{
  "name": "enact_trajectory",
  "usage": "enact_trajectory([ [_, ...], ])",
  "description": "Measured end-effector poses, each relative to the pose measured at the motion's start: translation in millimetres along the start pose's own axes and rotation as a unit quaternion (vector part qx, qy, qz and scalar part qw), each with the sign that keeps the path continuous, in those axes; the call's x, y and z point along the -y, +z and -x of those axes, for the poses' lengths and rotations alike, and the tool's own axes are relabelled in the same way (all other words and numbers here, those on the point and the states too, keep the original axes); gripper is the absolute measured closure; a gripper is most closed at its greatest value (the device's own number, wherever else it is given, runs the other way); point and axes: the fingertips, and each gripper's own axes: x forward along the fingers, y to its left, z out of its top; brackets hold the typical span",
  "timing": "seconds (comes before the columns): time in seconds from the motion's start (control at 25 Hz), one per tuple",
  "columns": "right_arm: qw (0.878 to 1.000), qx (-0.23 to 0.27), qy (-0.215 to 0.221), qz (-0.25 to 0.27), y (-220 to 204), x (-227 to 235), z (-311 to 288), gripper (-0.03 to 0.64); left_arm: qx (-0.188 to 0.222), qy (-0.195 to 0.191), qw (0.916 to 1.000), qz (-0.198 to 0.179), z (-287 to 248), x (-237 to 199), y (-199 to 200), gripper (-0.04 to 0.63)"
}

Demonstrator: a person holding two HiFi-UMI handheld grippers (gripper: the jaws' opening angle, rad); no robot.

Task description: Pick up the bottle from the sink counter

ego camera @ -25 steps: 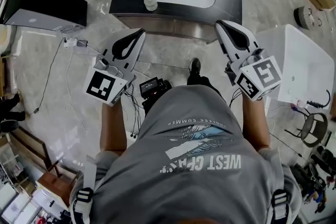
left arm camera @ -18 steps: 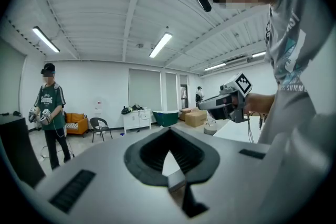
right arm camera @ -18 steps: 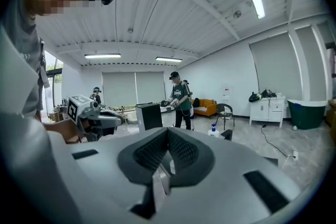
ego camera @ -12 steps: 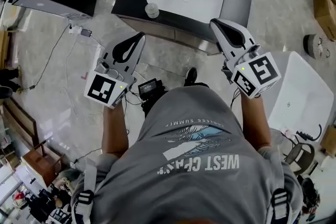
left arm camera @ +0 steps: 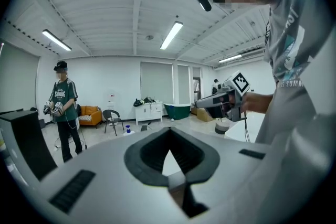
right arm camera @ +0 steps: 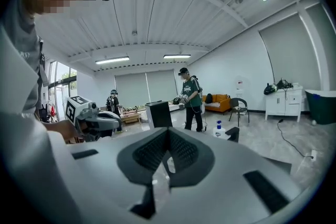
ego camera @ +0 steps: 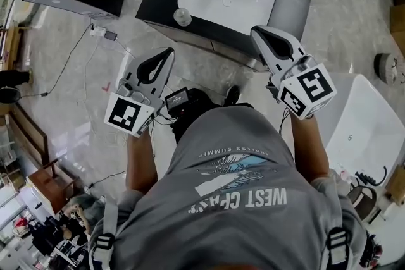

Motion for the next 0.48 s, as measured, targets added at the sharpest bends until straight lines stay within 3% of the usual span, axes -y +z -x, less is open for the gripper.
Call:
enact_trajectory([
  [0.2, 1.0, -0.011, -0.024, -0.012, -5.4, 14.4, -4.8, 0.615, -0.007, -0.022, 0.9997, 0.001, -20.8, -14.5, -4.9, 0.592],
  [0.48, 0.997, -0.015, -0.075, -0.034, -1.7, 32.6, -26.0, 0.614, -0.001, -0.086, 0.9963, -0.01, -62.8, -46.0, 3.2, 0.592],
])
